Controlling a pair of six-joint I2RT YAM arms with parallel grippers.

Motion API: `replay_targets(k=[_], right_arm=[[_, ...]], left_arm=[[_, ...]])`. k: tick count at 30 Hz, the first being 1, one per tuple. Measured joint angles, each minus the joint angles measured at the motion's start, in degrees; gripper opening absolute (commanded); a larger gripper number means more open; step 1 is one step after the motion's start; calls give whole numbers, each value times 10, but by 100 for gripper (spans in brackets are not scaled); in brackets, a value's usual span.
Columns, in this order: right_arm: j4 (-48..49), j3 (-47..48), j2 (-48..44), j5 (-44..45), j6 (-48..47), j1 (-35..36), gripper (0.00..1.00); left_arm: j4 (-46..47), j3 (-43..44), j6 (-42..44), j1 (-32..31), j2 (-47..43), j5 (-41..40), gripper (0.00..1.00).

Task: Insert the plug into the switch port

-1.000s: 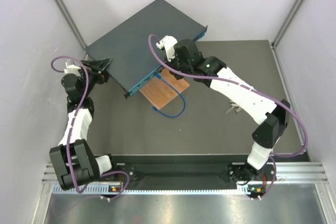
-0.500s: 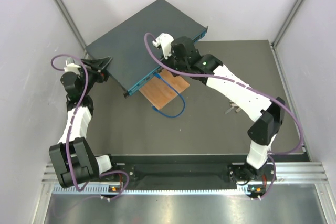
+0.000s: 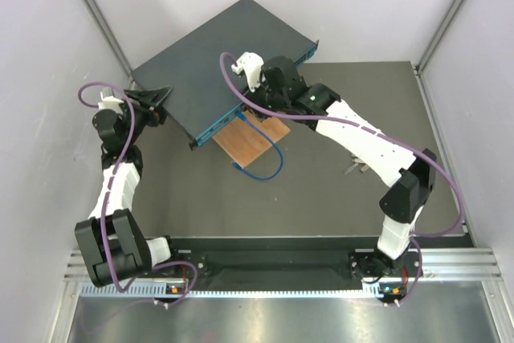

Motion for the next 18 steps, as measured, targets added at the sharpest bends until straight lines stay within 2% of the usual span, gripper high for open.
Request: replay_targets(k=[3, 9, 18], right_arm=[[10, -12, -10, -9, -7, -2, 55], [15, -48, -46, -44, -10, -18, 61], [16, -98, -87, -73, -10, -52, 60]], left_arm=[[-2, 5, 1, 0, 4, 4, 0], [-14, 34, 3, 2, 24, 28, 0], [-15, 66, 2, 2, 56, 63, 0]])
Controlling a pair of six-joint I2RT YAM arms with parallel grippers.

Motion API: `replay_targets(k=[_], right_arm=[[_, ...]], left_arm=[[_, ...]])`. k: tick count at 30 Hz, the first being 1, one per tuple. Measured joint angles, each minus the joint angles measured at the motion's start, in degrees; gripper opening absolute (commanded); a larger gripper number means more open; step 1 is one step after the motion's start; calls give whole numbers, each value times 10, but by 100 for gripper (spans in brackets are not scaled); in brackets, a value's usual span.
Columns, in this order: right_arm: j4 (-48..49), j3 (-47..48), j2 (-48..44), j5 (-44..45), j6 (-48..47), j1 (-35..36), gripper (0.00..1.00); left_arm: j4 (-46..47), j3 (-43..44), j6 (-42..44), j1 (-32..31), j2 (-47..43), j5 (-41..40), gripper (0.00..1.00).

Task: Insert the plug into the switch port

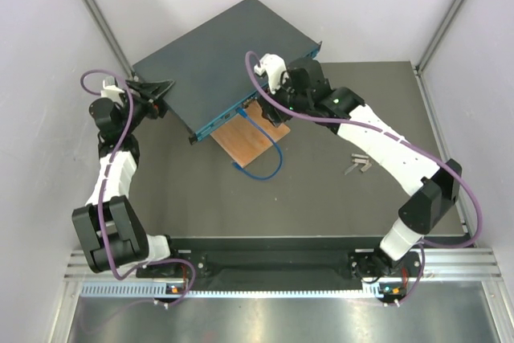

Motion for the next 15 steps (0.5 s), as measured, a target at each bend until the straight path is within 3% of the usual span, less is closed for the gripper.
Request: replay_targets(k=[6, 10, 13, 15], right_arm=[[0, -29, -1, -13, 5, -2, 46], [9, -33, -1, -14, 13, -3, 23], [24, -32, -1, -13, 25, -5, 10], [36, -32, -1, -12, 35, -5, 8]], left_arm=[[-4, 1, 0, 4, 0, 6, 0], [-7, -4, 1, 9, -1, 13, 0], [-9, -12, 1, 12, -6, 12, 0], [-8, -17, 1, 15, -8, 12, 0]])
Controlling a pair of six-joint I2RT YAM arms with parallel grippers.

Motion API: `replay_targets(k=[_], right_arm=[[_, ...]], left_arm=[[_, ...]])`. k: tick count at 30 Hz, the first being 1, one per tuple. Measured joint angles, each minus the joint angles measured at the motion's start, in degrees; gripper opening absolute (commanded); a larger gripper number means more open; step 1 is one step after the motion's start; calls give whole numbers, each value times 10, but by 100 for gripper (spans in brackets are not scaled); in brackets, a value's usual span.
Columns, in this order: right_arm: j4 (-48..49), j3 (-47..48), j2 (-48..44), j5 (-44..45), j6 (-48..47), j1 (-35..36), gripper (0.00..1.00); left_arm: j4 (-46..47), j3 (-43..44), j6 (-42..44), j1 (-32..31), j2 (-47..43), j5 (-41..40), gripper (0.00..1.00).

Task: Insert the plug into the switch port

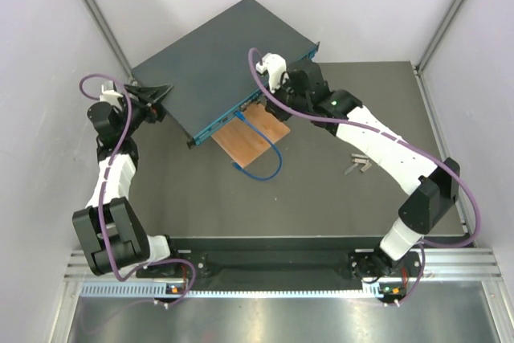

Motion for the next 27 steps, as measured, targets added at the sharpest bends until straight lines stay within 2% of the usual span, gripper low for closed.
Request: replay_targets(k=[9, 27], right_arm=[[55, 9, 20, -6, 37, 0, 7], [60, 16, 35, -12, 95, 0, 7]], left_arm=[[0, -2, 0, 1, -1, 0, 0], [11, -11, -1, 1, -4, -7, 0]])
